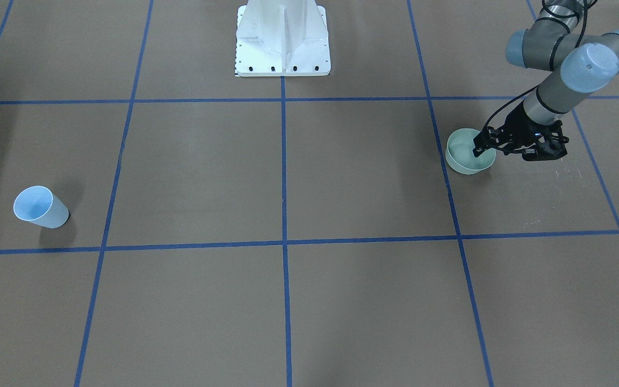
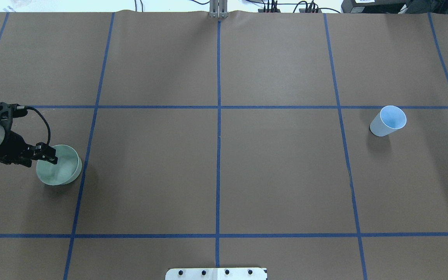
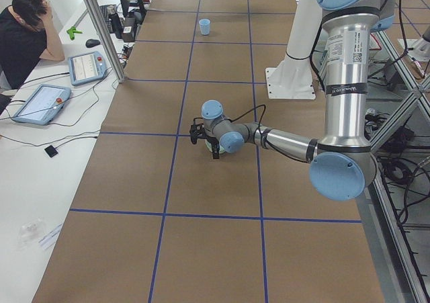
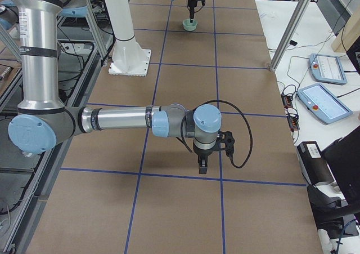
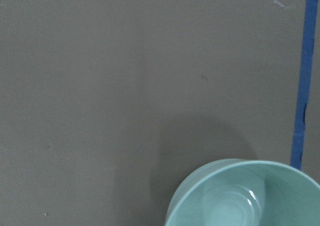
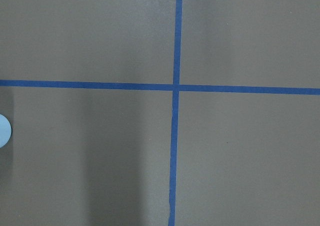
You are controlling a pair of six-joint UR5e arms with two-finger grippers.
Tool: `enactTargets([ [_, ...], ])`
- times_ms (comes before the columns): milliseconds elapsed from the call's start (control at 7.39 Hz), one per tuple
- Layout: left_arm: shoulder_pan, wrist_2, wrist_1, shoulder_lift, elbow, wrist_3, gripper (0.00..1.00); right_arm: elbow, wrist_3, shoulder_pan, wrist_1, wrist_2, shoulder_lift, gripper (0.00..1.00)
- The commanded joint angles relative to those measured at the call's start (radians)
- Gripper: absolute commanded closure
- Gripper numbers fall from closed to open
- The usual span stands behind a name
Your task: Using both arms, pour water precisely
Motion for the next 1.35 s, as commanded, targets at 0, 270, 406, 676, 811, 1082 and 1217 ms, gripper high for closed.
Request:
enactTargets([
  [0,0.003,0.010,0.001,-0.001,0.007,0.000,1.00,-0.006,-0.001,0.000,0.000,-0.004,0.001,0.00],
  [270,0.006,0.002,0.002,-0.003,0.006,-0.005,1.00,-0.011,-0.001,0.000,0.000,-0.002,0.002,0.00],
  [406,0.003,-0.016,0.008,-0.004,-0.019,-0.014,1.00,-0.015,-0.001,0.000,0.000,-0.002,0.005,0.00],
  [676,-0.075,-0.145,0.133,-0.017,-0.121,-0.067,1.00,-0.015,-0.001,0.000,0.000,-0.002,0.008,0.00],
  [811,-0.089,-0.145,0.288,-0.090,-0.181,-0.068,1.00,-0.017,-0.002,0.000,0.000,-0.005,0.013,0.00],
  [1082,-0.094,-0.145,0.694,-0.412,-0.206,-0.074,1.00,-0.012,-0.002,0.000,0.000,-0.005,0.015,0.00],
  [1217,-0.085,-0.144,0.781,-0.542,-0.165,-0.136,1.00,-0.006,-0.001,0.000,0.000,-0.005,0.013,0.00],
])
